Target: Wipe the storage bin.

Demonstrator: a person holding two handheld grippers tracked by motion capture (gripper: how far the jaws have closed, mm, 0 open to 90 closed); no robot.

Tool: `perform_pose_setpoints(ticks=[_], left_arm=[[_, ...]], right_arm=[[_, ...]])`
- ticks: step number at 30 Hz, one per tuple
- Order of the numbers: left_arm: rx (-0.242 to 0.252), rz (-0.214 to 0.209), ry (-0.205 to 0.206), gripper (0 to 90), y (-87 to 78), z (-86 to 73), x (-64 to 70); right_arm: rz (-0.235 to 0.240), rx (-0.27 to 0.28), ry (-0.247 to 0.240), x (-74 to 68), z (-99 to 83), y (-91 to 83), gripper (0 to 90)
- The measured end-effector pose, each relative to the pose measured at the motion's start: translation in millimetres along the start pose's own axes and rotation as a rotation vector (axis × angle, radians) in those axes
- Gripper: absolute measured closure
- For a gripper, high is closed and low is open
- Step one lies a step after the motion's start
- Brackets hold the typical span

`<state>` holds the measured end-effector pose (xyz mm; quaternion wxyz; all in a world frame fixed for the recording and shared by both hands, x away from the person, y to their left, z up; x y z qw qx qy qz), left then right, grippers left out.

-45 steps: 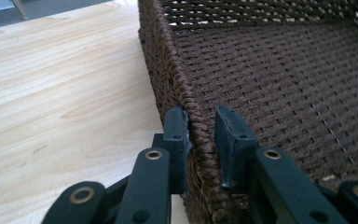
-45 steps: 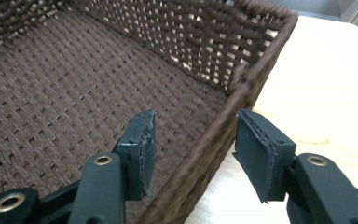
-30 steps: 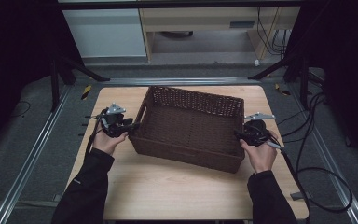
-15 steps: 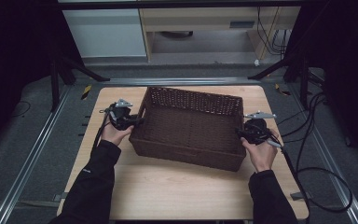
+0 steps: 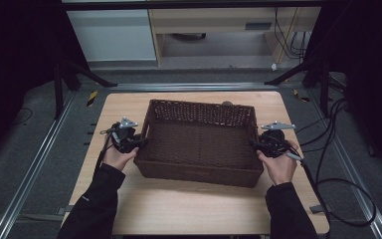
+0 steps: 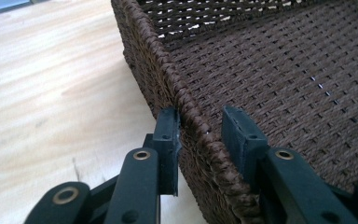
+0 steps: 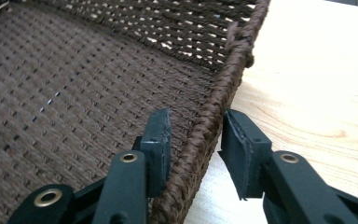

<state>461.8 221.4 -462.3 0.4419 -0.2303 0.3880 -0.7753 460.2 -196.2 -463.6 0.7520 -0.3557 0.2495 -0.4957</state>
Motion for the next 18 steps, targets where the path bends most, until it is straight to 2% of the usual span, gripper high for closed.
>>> perform_pose_setpoints(ticks=[2,7,12,18], left_arm=[[-0.009,0.004,0.005,66.1,-4.2,-5.1,4.2],[0.005,0.007,-0.020,65.5,-9.1,-11.9,8.2],[0.003,0.015,-0.034,65.5,-15.0,-19.6,13.7],[0.013,0.018,-0.042,65.0,-21.0,-27.6,17.9]], right_arm=[[-0.013,0.009,0.002,1.3,2.3,-0.3,59.3],[-0.006,0.001,-0.003,2.9,4.5,1.6,59.0],[0.030,-0.030,-0.014,-1.5,1.9,1.1,65.9],[0.029,-0.051,-0.038,-6.7,-2.9,-2.2,68.2]])
Point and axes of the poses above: each handheld gripper's, and its own axes: y roughly forward along the jaws, z roughly out of its top, x roughly to its right, the point moved 6 cm from there along y, roughly forward along the jaws, and after that the axes turned 10 degrees about -x, right-handed, at the moved point
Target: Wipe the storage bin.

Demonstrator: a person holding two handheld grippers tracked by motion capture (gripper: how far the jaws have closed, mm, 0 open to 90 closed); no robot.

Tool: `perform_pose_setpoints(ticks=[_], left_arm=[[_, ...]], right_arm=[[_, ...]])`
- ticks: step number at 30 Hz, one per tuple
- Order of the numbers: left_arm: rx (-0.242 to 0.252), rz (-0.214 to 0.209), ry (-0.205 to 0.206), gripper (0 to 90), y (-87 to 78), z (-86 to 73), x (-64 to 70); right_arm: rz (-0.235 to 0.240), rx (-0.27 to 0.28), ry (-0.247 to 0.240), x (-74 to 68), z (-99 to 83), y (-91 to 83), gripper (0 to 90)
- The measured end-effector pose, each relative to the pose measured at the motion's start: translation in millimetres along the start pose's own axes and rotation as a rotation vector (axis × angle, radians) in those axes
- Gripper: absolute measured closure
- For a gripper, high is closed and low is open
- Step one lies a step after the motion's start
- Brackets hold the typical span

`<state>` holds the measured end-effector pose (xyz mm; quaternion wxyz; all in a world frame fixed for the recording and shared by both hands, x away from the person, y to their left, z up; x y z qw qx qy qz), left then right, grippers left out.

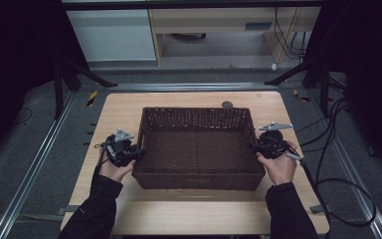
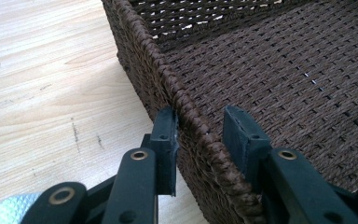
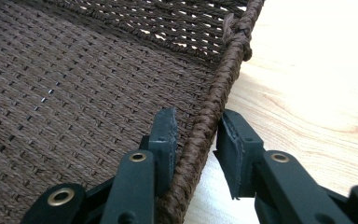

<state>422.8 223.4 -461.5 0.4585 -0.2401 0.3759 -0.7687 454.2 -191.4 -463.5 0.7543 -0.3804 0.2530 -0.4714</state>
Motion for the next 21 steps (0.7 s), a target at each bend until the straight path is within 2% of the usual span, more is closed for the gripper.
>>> perform_pose_setpoints(ticks=[5,10,13,18,21], left_arm=[[0.009,-0.011,-0.004,64.5,-0.1,-1.0,-0.2],[0.028,-0.015,0.007,60.6,-1.0,0.2,-2.6],[0.060,-0.016,-0.004,56.7,-9.0,3.4,-5.2],[0.125,-0.026,-0.024,53.7,-31.1,8.1,-13.3],[0.136,-0.013,-0.015,52.4,-40.4,5.9,-19.3]], right_arm=[[-0.002,-0.002,-0.014,-0.6,-2.0,-0.4,66.6],[-0.001,-0.011,-0.004,-0.3,-3.6,-1.8,60.3],[0.006,-0.014,-0.004,-0.9,-2.6,-4.6,57.4],[0.013,0.038,0.013,0.6,4.2,-18.0,56.5],[0.014,0.027,0.016,0.6,3.3,-16.5,56.9]])
Point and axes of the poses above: each handheld gripper's, and its own axes: y roughly forward along the jaws, z roughly out of its top, x roughly to its right, the point moved 6 cm from there along y, roughly forward along the jaws, and after that the axes turned 10 degrees about -x, right-handed, at the moved point
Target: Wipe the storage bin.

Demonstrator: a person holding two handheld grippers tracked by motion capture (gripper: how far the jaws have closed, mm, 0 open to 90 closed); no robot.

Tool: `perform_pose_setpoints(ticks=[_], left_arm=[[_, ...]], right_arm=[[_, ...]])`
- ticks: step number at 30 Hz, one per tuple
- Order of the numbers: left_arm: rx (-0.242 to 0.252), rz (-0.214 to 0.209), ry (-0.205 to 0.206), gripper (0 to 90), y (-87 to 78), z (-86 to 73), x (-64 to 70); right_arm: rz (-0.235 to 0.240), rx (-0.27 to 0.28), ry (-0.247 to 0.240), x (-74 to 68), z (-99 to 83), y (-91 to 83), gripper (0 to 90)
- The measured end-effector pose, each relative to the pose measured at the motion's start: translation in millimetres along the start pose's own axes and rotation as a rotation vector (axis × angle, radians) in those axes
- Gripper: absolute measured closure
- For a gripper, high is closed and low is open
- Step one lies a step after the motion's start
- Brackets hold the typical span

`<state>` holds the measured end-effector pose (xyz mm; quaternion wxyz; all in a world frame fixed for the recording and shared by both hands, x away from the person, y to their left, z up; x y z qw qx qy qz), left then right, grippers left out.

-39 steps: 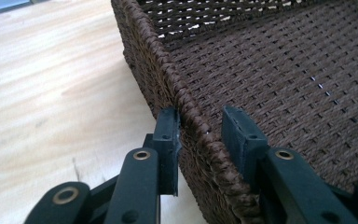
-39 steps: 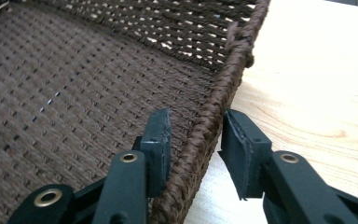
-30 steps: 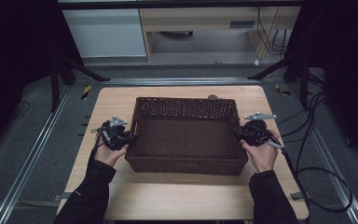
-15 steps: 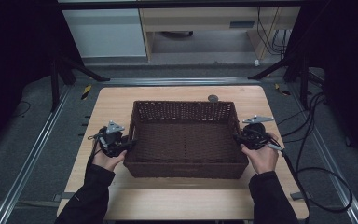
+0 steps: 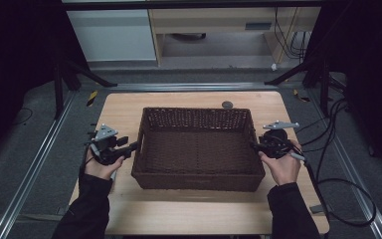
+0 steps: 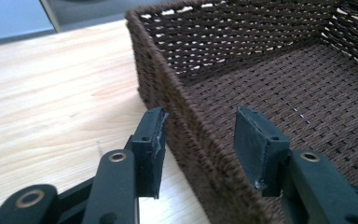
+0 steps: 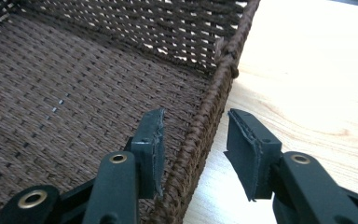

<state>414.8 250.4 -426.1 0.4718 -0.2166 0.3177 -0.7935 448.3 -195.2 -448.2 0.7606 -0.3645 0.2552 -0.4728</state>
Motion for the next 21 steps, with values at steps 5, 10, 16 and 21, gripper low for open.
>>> perform_pose_setpoints(ticks=[5,10,16,21], left_arm=[[-0.006,0.051,0.007,51.2,-8.3,-11.7,-16.6],[-0.046,0.088,-0.012,48.7,-9.3,-33.9,-35.9],[-0.100,0.131,-0.059,46.3,-7.9,-65.4,-58.0],[-0.159,0.137,-0.082,45.1,1.6,-88.2,-67.6]], right_arm=[[0.005,-0.039,-0.012,-0.5,-4.7,8.6,59.1],[-0.009,-0.067,-0.034,-2.3,-7.1,13.9,60.9],[0.006,-0.073,-0.033,-2.1,-8.6,14.7,61.8],[0.027,-0.063,-0.025,-1.2,-9.7,15.2,61.4]])
Point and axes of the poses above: each handheld gripper's, and its own axes: y roughly forward along the jaws, z roughly out of its top, x roughly to its right, the point moved 6 cm from there along y, roughly forward along the jaws, and after that the axes turned 10 degrees about -x, right-handed, at the moved point
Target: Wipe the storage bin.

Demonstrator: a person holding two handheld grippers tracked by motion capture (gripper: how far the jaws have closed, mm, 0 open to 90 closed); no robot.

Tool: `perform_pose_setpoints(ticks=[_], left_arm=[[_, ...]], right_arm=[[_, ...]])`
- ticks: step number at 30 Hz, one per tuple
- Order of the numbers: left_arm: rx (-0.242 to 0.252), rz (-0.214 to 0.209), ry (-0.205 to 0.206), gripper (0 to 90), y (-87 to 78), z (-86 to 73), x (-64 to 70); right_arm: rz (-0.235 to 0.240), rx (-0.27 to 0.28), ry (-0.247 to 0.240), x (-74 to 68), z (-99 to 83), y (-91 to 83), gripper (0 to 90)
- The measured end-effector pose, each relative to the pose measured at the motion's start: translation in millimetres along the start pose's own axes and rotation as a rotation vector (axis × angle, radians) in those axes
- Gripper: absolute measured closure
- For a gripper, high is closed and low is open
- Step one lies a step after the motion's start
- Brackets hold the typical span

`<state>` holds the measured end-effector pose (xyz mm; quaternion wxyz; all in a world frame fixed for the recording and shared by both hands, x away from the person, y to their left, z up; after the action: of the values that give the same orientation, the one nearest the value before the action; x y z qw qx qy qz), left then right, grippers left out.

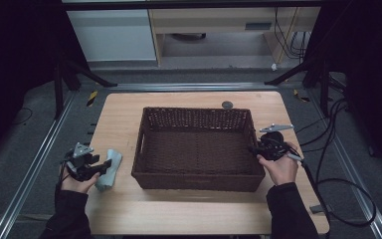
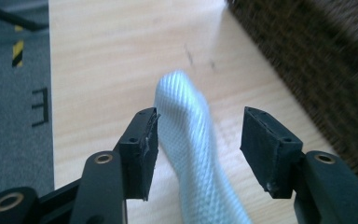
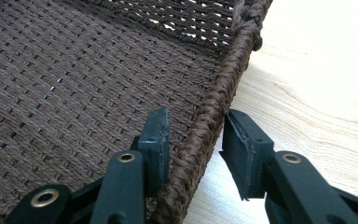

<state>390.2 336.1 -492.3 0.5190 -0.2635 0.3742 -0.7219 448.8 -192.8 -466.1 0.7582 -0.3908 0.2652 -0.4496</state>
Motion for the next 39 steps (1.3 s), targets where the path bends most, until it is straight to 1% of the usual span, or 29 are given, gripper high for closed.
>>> perform_pose_setpoints(ticks=[4,7,8,10,13,15,17,19,21,23,24,26,28,29,32,36,39], left_arm=[[-0.035,-0.008,0.002,44.8,11.9,-6.2,0.2],[-0.070,-0.009,0.007,46.9,22.8,-11.2,1.0],[-0.079,-0.010,0.005,49.8,25.3,-12.6,0.7],[-0.091,-0.019,0.001,55.6,29.2,-14.6,0.5],[-0.097,-0.017,0.000,69.4,31.3,-15.7,0.1],[-0.093,-0.006,-0.006,76.4,29.2,-14.3,-0.4],[-0.082,-0.009,-0.014,79.1,26.2,-12.2,-0.4],[-0.059,-0.030,-0.024,80.0,22.3,-8.6,1.1],[-0.025,-0.060,-0.030,80.3,17.5,-3.0,4.4],[-0.005,-0.065,-0.026,80.4,12.8,3.8,6.9],[0.004,-0.075,-0.026,80.4,11.6,7.2,8.5],[0.015,-0.077,-0.015,80.4,9.6,14.4,11.1],[0.026,-0.080,-0.007,80.4,8.8,22.1,13.2],[0.031,-0.080,-0.005,80.4,8.7,25.1,13.8],[0.040,-0.087,0.006,80.4,10.4,37.1,15.9],[0.048,-0.097,-0.004,80.4,17.8,53.0,15.3],[0.051,-0.110,-0.006,80.5,22.0,58.9,15.5]], right_arm=[[-0.001,0.006,-0.002,-0.1,-0.1,-0.1,60.7],[-0.002,0.010,0.006,0.8,-0.2,-0.1,57.6],[-0.003,0.014,0.012,1.5,0.0,-0.2,55.3],[0.003,0.015,0.018,1.9,0.5,-1.1,53.8],[0.010,0.031,0.026,2.3,2.4,-3.3,50.4],[0.010,0.028,0.024,2.8,2.7,-2.8,49.9],[0.012,0.023,0.026,3.3,2.6,-1.5,49.6],[0.010,0.011,0.022,4.3,1.8,0.6,49.8],[0.015,0.007,0.028,4.7,1.1,1.4,49.7],[0.017,0.004,0.025,4.5,0.7,2.0,51.1],[0.018,0.003,0.023,4.2,0.7,2.1,51.6],[0.020,0.001,0.016,3.7,0.4,2.3,54.5],[0.035,0.002,0.014,2.1,0.2,2.6,58.0],[0.045,0.000,0.011,1.3,0.2,2.7,59.2],[0.043,-0.003,0.017,0.8,0.0,2.8,60.5],[0.036,-0.003,0.032,0.3,0.1,2.5,63.5],[0.037,-0.002,0.034,0.1,0.7,2.9,64.0]])
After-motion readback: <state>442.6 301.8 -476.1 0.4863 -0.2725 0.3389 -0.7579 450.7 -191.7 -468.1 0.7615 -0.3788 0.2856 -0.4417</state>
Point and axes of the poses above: each handheld gripper's, and its own axes: y roughly forward along the jaws, z roughly out of its top, x roughly to its right, the point moved 6 cm from there along y, roughly forward along the jaws, and after that the axes turned 10 degrees about -x, right-handed, at the moved point
